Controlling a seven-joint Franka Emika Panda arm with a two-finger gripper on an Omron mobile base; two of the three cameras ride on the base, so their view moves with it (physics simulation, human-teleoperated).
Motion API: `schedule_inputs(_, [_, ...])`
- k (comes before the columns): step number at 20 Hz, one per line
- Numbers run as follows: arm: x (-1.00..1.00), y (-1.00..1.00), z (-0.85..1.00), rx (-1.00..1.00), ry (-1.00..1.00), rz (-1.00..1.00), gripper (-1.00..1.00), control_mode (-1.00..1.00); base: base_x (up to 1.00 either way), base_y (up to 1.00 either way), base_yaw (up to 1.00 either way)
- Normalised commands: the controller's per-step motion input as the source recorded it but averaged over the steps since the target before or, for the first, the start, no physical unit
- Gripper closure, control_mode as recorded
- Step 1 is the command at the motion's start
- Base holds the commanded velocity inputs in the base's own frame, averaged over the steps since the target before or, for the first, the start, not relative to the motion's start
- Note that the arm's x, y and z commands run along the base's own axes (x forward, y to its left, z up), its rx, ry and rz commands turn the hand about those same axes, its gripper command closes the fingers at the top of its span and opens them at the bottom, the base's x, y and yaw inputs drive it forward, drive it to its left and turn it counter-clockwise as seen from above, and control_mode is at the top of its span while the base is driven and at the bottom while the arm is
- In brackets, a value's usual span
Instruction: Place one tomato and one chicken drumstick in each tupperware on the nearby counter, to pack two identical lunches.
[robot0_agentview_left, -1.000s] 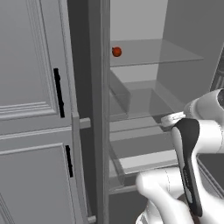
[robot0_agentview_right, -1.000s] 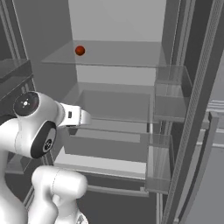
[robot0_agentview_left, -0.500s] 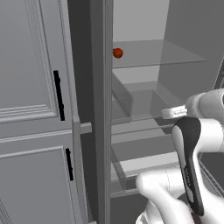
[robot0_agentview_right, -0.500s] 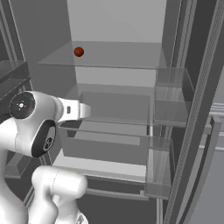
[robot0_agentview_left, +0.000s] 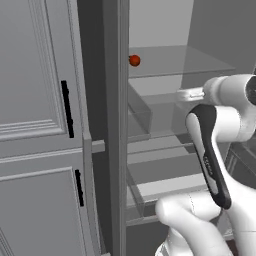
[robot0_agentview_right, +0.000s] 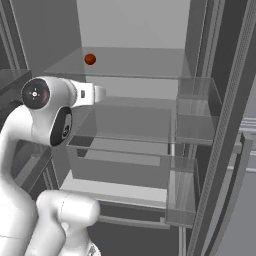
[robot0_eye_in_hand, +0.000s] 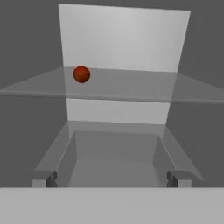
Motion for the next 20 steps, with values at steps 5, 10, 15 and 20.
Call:
schedule_inputs(5, [0.64, 0.26, 0.74, 0.05, -0.02, 0.11, -1.00, -1.00, 0.00, 0.00, 0.00])
schedule_inputs(10, [0.53, 0.41, 0.32, -0.01, 0.04, 0.07, -1.00, -1.00, 0.00, 0.00, 0.00])
schedule_inputs(15, [0.43, 0.32, -0.03, -0.08, 0.17, 0.00, -1.00, -1.00, 0.00, 0.00, 0.00])
schedule_inputs(20, [0.48, 0.18, -0.11, -0.08, 0.20, 0.00, -1.00, -1.00, 0.00, 0.00, 0.00])
